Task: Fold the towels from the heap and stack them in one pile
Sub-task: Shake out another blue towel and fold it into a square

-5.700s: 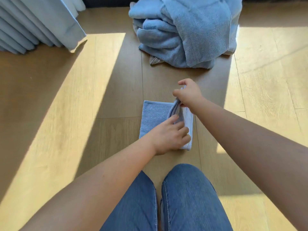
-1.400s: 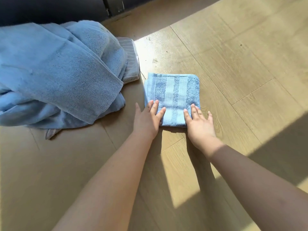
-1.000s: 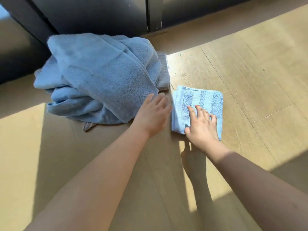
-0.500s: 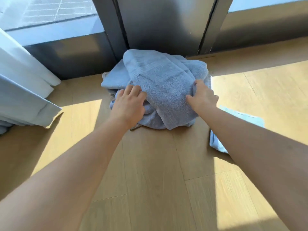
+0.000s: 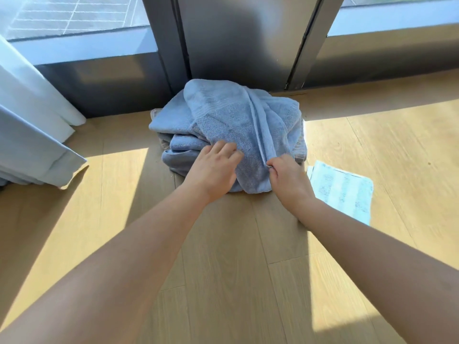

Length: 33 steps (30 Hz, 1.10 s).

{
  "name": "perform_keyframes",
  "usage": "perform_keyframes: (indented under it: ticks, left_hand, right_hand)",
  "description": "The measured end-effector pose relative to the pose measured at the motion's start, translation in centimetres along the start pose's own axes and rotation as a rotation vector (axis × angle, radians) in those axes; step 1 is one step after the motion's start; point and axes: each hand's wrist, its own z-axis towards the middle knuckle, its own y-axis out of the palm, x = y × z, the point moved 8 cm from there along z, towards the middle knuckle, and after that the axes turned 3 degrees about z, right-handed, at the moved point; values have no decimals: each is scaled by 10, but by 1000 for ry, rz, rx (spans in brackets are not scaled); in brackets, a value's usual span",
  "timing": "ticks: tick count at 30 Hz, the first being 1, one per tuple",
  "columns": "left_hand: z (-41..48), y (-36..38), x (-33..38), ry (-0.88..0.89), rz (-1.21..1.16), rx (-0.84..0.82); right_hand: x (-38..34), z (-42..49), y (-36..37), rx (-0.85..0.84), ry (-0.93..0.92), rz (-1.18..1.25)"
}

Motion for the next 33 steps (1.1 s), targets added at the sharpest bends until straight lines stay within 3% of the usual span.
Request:
perform_keyframes:
  ticks: [3,6,9,16,22,26,30,33]
  left_hand:
    - [-11,-5,8,55,36,8]
    - [-26,-2,36,266,125,15]
    - [-47,2,64,411,240,-5]
    - [-79,4,72,399,329,-81]
    - [-118,-19,119,550,245,-162]
    - [-140,-9,156,613,323,-396]
    - [-166,-25,155,540,307,-422]
    - [-183,-60,137,402,258,-287]
  right_hand:
    - [-25,-23,7,37,-314,-106]
    - [-40,-57,17,27,-568,-228]
    - [-41,-92,29,-37,-716,-334]
    - [-40,-136,17,-61,-778,-322]
    - [-54,-194,9,-135,-961,-390]
    - [-54,-234,-2,-206,-1039,-390]
    - [-47,-258,-27,-228,-961,-447]
    - [-49,-261,-62,-157,-856,-411]
